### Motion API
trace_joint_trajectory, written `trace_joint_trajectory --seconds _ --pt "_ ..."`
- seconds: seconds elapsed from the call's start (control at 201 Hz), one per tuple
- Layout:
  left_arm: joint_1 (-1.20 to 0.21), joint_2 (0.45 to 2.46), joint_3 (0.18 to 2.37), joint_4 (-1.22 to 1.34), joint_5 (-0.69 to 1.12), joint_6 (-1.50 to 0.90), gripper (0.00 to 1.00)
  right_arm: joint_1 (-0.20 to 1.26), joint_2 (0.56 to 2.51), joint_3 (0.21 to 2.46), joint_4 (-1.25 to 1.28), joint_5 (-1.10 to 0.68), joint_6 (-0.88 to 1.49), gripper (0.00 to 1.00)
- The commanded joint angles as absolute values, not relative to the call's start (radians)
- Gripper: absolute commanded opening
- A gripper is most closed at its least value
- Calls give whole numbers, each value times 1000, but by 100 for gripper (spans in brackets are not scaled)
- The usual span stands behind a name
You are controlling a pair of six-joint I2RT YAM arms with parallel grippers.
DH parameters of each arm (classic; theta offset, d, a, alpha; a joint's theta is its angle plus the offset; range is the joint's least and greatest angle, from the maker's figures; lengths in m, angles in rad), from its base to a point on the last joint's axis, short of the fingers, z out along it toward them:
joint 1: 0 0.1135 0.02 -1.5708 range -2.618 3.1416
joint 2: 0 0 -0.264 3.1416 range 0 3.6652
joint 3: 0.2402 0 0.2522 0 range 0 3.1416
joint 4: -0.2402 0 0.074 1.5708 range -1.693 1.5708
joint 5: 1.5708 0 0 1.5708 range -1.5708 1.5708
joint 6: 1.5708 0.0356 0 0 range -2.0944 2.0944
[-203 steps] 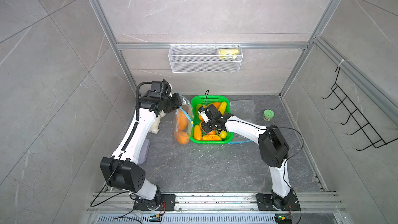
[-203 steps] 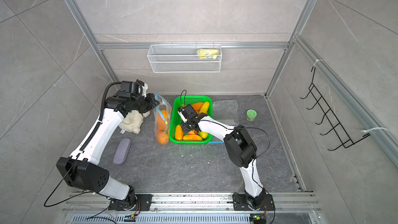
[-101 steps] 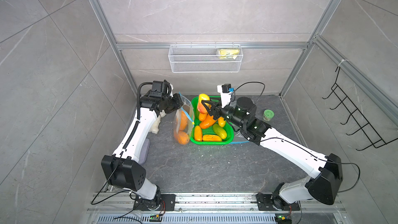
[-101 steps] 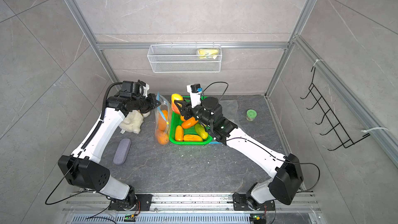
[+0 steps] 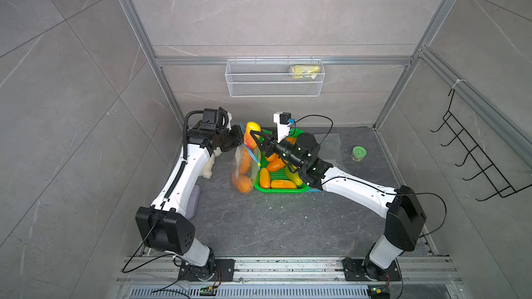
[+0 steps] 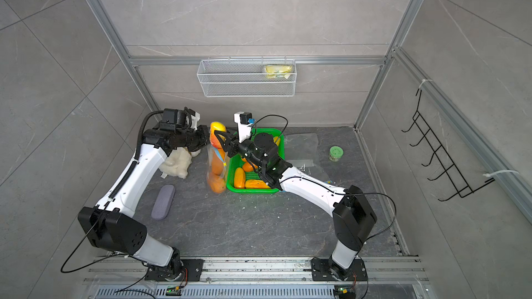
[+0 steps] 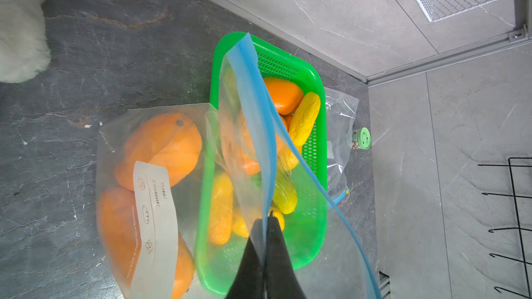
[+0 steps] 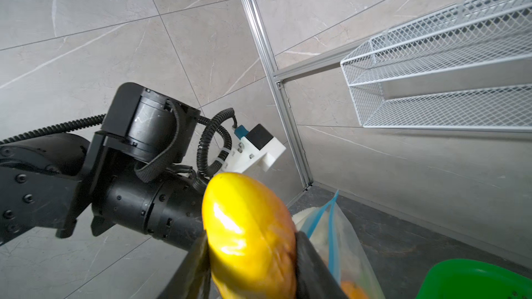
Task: Place the mango in a zip-top bag and seal the zipper
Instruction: Place the mango in the zipper food storage bag.
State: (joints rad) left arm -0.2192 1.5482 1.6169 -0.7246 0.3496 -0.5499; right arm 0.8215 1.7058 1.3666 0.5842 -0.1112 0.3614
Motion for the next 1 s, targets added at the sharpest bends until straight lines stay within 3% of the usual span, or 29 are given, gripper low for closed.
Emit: trace_joint_trajectory --seconds 0.0,0.249,0.339,0.582,0.772,0.861,0.991 --pt "-222 1520 1612 -688 405 -552 0 823 1713 1363 563 -60 301 18" --pt "-216 1514 1605 -683 399 -557 0 820 1740 1349 525 -1 263 23" --pt "-211 1512 1599 -683 395 -560 0 819 1754 1370 489 -27 261 30" --pt "-195 1496 1588 -671 373 -574 0 815 1718 1358 448 -88 273 77" --pt "-195 1482 1584 -670 369 -573 0 809 1584 1340 324 -32 267 83" --pt "-194 1471 1575 -656 376 -572 0 789 1541 1344 148 93 305 86" --pt "-195 1446 1540 -611 385 -575 0 701 1621 1402 -144 241 440 86"
